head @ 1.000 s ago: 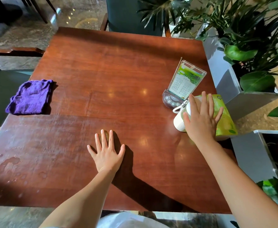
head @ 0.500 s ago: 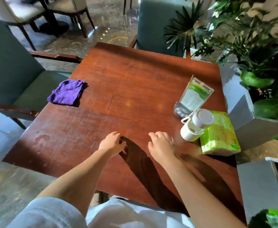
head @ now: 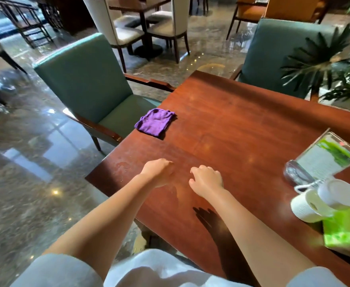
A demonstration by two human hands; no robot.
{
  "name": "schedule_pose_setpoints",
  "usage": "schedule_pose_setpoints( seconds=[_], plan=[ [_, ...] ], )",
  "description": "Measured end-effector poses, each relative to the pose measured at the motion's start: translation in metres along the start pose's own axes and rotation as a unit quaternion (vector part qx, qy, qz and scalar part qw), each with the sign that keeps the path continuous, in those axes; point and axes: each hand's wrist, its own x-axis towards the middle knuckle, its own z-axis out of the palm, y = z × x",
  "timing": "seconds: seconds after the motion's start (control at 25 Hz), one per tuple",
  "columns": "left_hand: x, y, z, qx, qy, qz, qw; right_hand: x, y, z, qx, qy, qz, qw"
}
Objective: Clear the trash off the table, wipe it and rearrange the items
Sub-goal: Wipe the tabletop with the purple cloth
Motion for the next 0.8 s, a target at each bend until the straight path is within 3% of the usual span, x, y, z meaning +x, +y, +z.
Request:
schedule_pose_setpoints(
  seconds=[0.28, 0.52, 0.64, 0.8],
  plan=[
    [0.057, -0.109, -0.001, -0.024, 0.046, 0.041, 0.998, 0.085, -0.045, -0.01, 0.015, 0.047, 0.026, 0.998],
    [0.163, -0.216, 0.003, -0.058, 0.042, 0.12, 0.99, 0.206, -0.095, -0.011, 0.064, 0.092, 0.102, 0.988],
    [0.211, -0.243, 0.013, -0.065, 0.045, 0.166, 0.983, 0.265, -0.108, -0.001, 0.064, 0.088, 0.129, 0.986],
    [0.257, -0.249, 0.026, -0.046, -0.014, 0.185, 0.982, 0.314, -0.109, 0.017, 0.075, 0.066, 0.151, 0.983]
  ],
)
